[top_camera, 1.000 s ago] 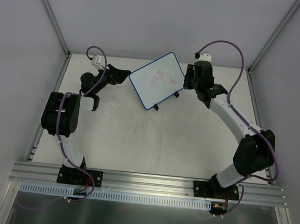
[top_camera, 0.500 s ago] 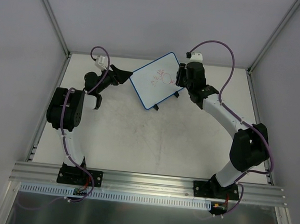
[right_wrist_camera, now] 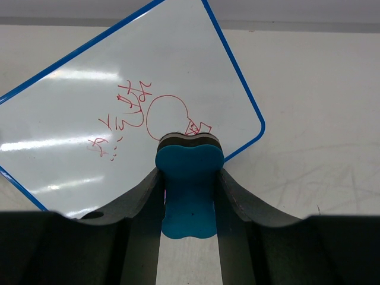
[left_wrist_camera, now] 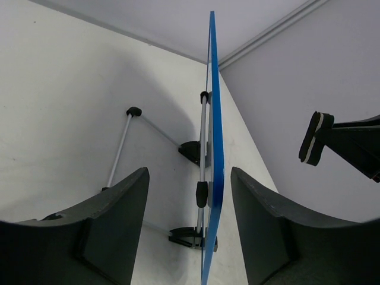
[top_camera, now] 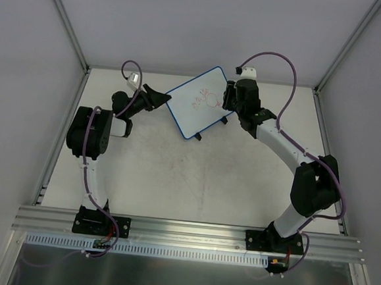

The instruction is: Erase the whiteboard

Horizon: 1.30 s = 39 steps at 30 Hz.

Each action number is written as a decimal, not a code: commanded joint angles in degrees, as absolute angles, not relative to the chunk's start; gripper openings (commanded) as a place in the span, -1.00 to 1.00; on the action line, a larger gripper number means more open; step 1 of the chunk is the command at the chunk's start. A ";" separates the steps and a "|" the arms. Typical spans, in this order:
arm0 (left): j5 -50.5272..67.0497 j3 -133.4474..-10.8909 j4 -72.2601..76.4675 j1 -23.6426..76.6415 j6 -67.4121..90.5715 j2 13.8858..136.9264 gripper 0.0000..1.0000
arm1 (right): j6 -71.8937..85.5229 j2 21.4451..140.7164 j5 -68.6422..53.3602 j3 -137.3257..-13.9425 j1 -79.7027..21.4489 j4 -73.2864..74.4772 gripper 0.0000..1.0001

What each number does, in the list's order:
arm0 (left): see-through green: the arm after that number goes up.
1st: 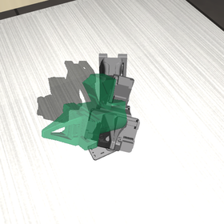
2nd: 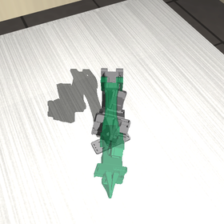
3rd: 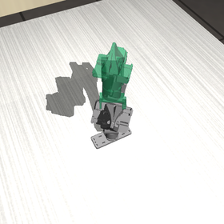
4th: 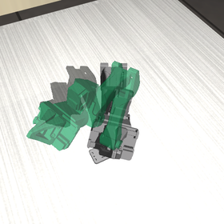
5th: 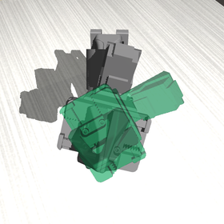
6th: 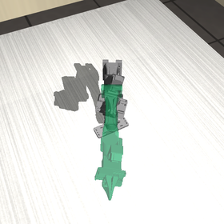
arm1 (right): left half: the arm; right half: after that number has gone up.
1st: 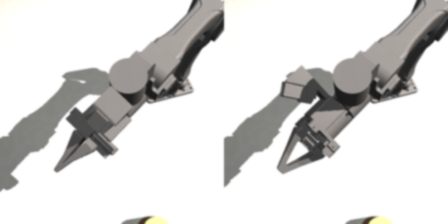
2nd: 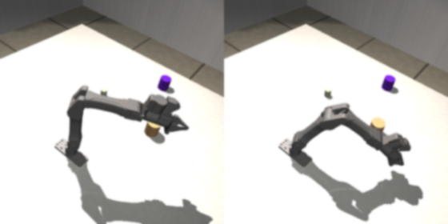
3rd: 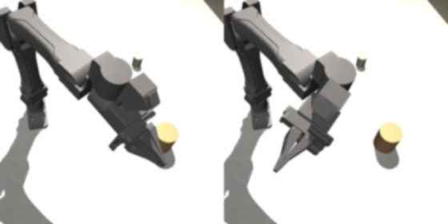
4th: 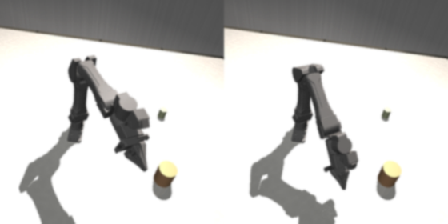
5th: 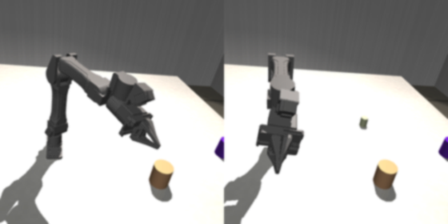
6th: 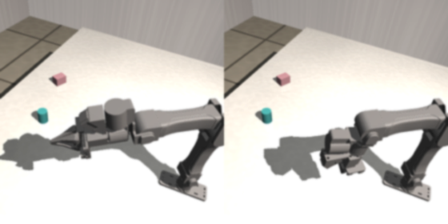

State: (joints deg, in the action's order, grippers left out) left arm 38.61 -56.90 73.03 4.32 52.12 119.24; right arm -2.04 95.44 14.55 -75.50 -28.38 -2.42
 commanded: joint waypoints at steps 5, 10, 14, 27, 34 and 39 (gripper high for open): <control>42.28 -61.00 88.16 6.41 54.05 121.02 0.02 | -1.41 95.97 14.68 -76.46 -28.39 -4.75 -1.00; 42.36 -61.08 88.15 6.59 53.79 120.85 -0.17 | -1.14 96.24 14.33 -76.82 -28.30 -4.31 -1.00; 42.98 -61.17 88.15 6.68 53.44 120.50 -0.40 | -0.97 97.29 13.97 -78.04 -28.39 -3.16 -1.00; 42.98 -60.73 88.15 6.68 53.17 120.32 -0.68 | -1.14 100.02 10.37 -80.68 -28.39 -2.20 -1.00; 43.33 -60.91 88.07 6.77 52.82 120.23 -0.91 | -2.28 106.78 6.60 -91.83 -28.39 2.80 -1.00; 43.77 -61.08 87.63 6.68 52.65 120.41 -1.00 | -0.97 115.02 4.67 -104.91 -27.95 9.22 -1.00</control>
